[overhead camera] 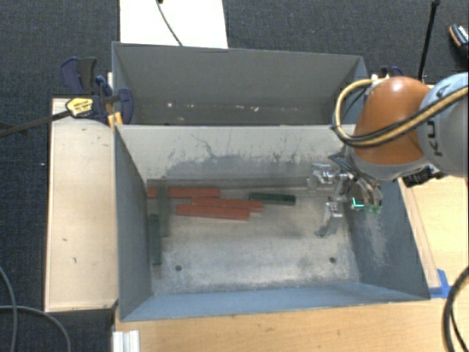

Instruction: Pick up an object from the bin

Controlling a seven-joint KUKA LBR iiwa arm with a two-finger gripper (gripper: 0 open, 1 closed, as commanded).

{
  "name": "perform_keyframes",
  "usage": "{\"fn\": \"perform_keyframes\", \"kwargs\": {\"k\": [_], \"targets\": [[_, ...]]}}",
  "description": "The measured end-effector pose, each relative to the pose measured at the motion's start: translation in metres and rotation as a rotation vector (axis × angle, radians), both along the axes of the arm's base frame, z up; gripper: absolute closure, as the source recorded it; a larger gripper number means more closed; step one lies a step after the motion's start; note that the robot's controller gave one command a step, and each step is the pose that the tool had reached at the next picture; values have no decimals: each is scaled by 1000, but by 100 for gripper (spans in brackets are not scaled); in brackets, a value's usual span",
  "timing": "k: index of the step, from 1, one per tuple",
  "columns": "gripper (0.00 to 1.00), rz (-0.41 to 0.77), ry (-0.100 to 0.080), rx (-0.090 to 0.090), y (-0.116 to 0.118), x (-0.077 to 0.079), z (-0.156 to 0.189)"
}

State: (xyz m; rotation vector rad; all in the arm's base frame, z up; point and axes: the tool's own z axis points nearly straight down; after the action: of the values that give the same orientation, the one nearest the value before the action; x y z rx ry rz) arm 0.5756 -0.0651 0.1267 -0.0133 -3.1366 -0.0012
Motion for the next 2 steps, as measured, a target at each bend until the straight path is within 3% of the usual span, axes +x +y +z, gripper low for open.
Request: {"fn": "perform_keyframes", "kwargs": {"k": [1, 2], "targets": [[0, 32, -3, 4, 68, 14, -59], [0, 185, -11, 4, 160, 0, -25]]}}
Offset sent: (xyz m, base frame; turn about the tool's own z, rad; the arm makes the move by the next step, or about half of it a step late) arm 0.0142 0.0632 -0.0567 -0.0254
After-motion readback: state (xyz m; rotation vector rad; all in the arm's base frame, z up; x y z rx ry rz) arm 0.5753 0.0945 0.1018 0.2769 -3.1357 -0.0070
